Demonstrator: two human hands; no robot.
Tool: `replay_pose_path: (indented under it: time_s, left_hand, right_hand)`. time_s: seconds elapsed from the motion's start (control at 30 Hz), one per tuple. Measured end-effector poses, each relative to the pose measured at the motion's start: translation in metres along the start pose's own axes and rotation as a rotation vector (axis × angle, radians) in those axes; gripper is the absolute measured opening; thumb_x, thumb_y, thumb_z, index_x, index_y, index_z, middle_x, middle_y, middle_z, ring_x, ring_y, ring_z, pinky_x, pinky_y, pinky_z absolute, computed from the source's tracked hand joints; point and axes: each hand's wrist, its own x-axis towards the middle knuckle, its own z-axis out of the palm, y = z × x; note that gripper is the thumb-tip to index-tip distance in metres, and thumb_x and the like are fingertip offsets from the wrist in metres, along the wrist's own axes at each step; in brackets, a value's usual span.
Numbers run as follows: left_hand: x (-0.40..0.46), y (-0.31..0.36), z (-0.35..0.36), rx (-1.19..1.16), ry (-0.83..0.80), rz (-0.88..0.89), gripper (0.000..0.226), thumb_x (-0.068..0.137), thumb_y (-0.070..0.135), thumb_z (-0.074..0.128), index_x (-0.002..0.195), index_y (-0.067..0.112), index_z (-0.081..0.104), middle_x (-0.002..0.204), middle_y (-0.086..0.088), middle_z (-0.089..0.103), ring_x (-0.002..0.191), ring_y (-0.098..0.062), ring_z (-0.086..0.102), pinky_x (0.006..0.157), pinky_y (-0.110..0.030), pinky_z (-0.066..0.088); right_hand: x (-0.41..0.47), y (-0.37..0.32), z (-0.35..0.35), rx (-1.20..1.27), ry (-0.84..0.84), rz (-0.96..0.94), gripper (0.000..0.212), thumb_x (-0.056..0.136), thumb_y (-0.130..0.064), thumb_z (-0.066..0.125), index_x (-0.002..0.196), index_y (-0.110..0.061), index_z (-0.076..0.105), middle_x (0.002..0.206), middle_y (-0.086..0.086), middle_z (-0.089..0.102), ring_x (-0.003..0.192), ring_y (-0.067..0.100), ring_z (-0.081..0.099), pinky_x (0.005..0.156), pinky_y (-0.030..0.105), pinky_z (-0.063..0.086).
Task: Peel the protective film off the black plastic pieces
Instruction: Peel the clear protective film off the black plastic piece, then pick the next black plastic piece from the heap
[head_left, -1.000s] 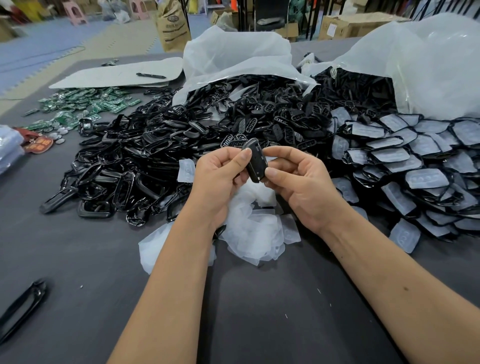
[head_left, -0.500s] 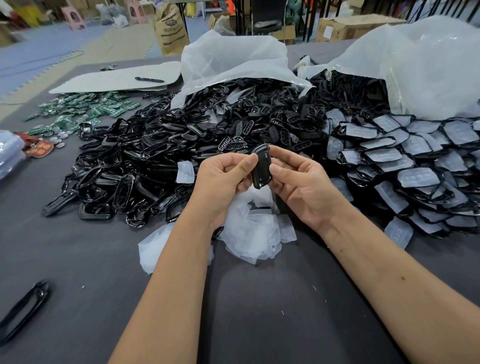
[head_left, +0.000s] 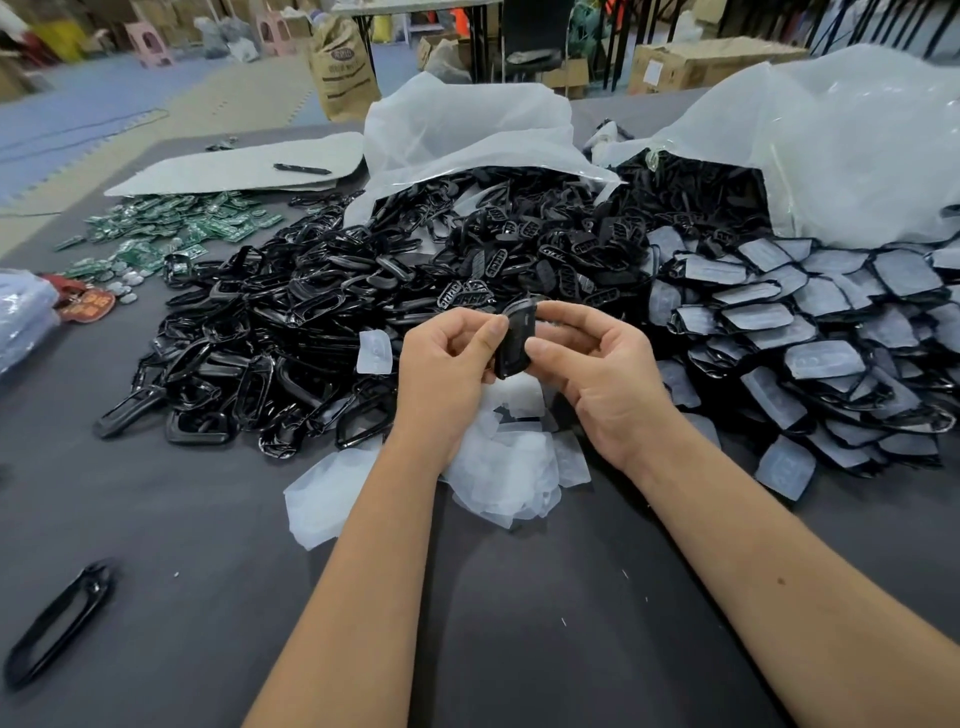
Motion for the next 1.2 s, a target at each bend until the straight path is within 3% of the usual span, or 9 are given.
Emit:
replay_pose_path:
  time_s: [0.17,0.27,0.43,0.6,0.77,0.9,0.97,1.07,1.2]
  left_hand:
    - [-0.006,0.011,0.013,0.231,0.08,0.151,0.017,0.1,0.011,0.067,0.113,0.013,0.078,0.087,-0.001,0.076,0.078,-0.02,0.072,0.079,-0.047,0.061]
    - [-0.005,0.03,0.039,0.309,0.085,0.257,0.033,0.099,0.011,0.067,0.131,0.017,0.069,0.096,0.0,0.076,0.085,-0.018,0.073,0.085,-0.044,0.061]
    - [0.001,0.061,0.107,0.466,-0.095,0.492,0.044,0.095,0.009,0.064,0.14,0.011,0.064,0.115,-0.007,0.073,0.105,-0.022,0.067,0.098,-0.037,0.052]
    - [0.005,0.063,0.17,0.716,-0.236,0.518,0.046,0.098,0.02,0.065,0.144,0.021,0.062,0.128,-0.009,0.061,0.125,-0.032,0.048,0.11,-0.032,0.031]
    - [-0.002,0.059,0.187,0.682,-0.155,0.499,0.034,0.097,0.016,0.065,0.131,0.017,0.069,0.125,-0.01,0.06,0.122,-0.032,0.046,0.103,-0.026,0.027]
    - [-0.005,0.055,0.164,0.652,-0.082,0.447,0.025,0.096,0.011,0.065,0.119,0.013,0.073,0.116,-0.007,0.065,0.118,-0.028,0.052,0.096,-0.02,0.032]
    - [-0.005,0.053,0.147,0.672,-0.044,0.421,0.021,0.094,0.009,0.065,0.112,0.012,0.075,0.11,-0.007,0.067,0.112,-0.028,0.055,0.092,-0.02,0.032]
    - [-0.006,0.045,0.115,0.745,-0.006,0.355,0.021,0.089,0.006,0.065,0.107,0.01,0.076,0.107,-0.011,0.068,0.109,-0.032,0.056,0.092,-0.027,0.036]
    - [-0.01,0.027,0.063,0.889,0.048,0.286,0.022,0.087,0.004,0.067,0.108,0.006,0.075,0.107,-0.014,0.066,0.113,-0.036,0.052,0.091,-0.025,0.033]
  right_hand:
    - [-0.007,-0.024,-0.001,-0.56,0.125,-0.349,0.036,0.081,0.003,0.082,0.112,-0.012,0.073,0.09,0.001,0.078,0.086,0.014,0.076,0.081,0.032,0.063]
    - [-0.01,-0.05,-0.011,-0.814,0.218,-0.576,0.032,0.083,0.002,0.079,0.112,-0.013,0.075,0.09,-0.004,0.076,0.083,0.006,0.074,0.08,0.028,0.062]
    - [-0.015,-0.097,-0.055,-1.206,0.387,-0.815,0.033,0.082,0.009,0.072,0.109,-0.01,0.077,0.099,0.0,0.078,0.09,0.009,0.073,0.087,0.014,0.055]
    - [-0.019,-0.134,-0.118,-1.489,0.51,-0.694,0.031,0.089,0.005,0.065,0.111,-0.01,0.078,0.103,0.005,0.079,0.099,0.025,0.073,0.089,0.042,0.057]
    - [-0.014,-0.153,-0.145,-1.566,0.38,-0.464,0.026,0.093,-0.002,0.067,0.112,-0.014,0.08,0.103,0.002,0.08,0.097,0.015,0.074,0.095,0.028,0.056]
    - [-0.012,-0.151,-0.133,-1.452,0.438,-0.531,0.021,0.095,-0.006,0.068,0.108,-0.015,0.081,0.098,0.0,0.08,0.09,0.01,0.074,0.088,0.018,0.053]
    - [-0.008,-0.144,-0.113,-1.408,0.427,-0.578,0.02,0.093,-0.006,0.068,0.103,-0.017,0.082,0.093,-0.002,0.08,0.087,0.01,0.074,0.089,0.022,0.055]
    - [0.001,-0.123,-0.07,-1.362,0.274,-0.595,0.019,0.089,-0.006,0.069,0.097,-0.018,0.083,0.089,-0.002,0.08,0.084,0.013,0.073,0.089,0.032,0.058]
    - [0.009,-0.086,-0.014,-1.384,0.02,-0.523,0.023,0.089,-0.006,0.067,0.098,-0.02,0.083,0.09,-0.002,0.079,0.087,0.018,0.073,0.084,0.036,0.058]
